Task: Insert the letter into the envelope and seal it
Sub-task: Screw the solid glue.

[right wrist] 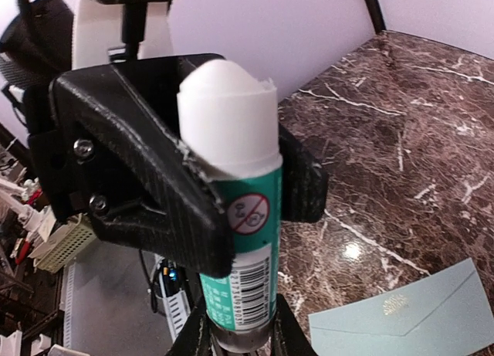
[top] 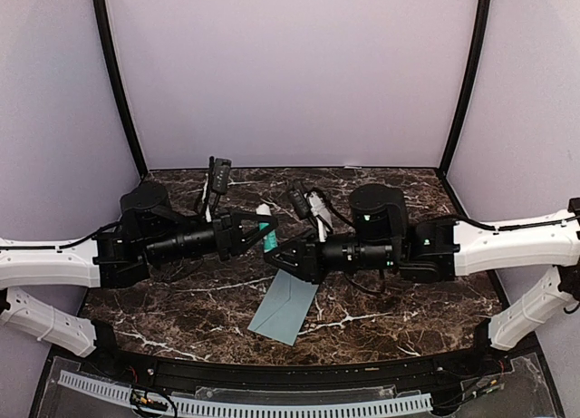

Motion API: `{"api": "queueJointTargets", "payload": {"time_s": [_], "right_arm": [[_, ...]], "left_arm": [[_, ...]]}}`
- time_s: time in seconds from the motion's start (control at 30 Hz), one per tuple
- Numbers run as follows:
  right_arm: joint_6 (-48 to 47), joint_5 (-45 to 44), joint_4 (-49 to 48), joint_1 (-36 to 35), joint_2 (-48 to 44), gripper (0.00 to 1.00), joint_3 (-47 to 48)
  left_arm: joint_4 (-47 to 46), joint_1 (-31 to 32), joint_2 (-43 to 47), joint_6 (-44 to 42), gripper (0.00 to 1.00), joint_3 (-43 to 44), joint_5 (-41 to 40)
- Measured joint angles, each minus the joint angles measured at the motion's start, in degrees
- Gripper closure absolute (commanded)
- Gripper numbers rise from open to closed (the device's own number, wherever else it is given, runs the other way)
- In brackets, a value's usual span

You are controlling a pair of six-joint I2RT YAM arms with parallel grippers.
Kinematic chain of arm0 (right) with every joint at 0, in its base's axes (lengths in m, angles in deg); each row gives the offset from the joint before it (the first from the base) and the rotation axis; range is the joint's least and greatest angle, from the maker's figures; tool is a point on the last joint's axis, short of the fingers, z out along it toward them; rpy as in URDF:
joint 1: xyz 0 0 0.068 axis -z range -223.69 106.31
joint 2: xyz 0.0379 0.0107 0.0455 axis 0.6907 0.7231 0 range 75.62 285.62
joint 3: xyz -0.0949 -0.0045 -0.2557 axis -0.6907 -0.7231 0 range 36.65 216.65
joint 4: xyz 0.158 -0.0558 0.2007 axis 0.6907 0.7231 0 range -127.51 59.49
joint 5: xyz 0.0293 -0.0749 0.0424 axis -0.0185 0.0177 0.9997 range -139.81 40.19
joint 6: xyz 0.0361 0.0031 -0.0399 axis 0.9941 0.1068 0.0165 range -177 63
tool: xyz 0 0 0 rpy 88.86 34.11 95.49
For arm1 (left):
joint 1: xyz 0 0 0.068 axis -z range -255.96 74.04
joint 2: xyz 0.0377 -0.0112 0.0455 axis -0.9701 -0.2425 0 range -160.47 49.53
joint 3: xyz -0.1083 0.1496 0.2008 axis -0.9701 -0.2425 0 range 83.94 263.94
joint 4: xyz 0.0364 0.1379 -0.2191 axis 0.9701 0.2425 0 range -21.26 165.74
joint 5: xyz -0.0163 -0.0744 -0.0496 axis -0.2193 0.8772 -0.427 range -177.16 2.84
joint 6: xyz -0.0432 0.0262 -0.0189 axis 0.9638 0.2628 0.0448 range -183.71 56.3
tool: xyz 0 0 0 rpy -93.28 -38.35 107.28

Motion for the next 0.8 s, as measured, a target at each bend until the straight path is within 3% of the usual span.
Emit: {"api": "queueJointTargets", "payload": {"time_s": [0.23,0.5,0.57,0.67,0.7,0.8], "right_arm": [[-0.42,-13.70,14.01,-0.24,6.99,0.91,8.15],[0.26,-19.52,18.32,-1.20,10.32,0.77,10.60],[0.39,-18.86,17.70,-1.07,9.88,0.69,10.08],[0.96,-16.04,12.66,0.28,7.06,0.34,6.54],[1.05,-14.47,10.71,1.07,5.31,0.27,4.90],[0.83,-7.87,5.99,3.65,-0.61,0.17,0.24]], "left_arm": [[4.13,1.38,-5.99,2.89,1.00,1.44,-15.39],[5.11,2.32,-8.48,6.67,1.00,1.44,-20.63],[4.90,2.36,-8.46,7.13,1.00,1.44,-20.63],[4.74,2.93,-7.85,8.20,1.00,1.27,-19.41],[4.81,3.19,-7.41,8.44,1.00,1.20,-18.75],[5.11,3.30,-4.74,9.42,1.00,1.16,-16.92]]}}
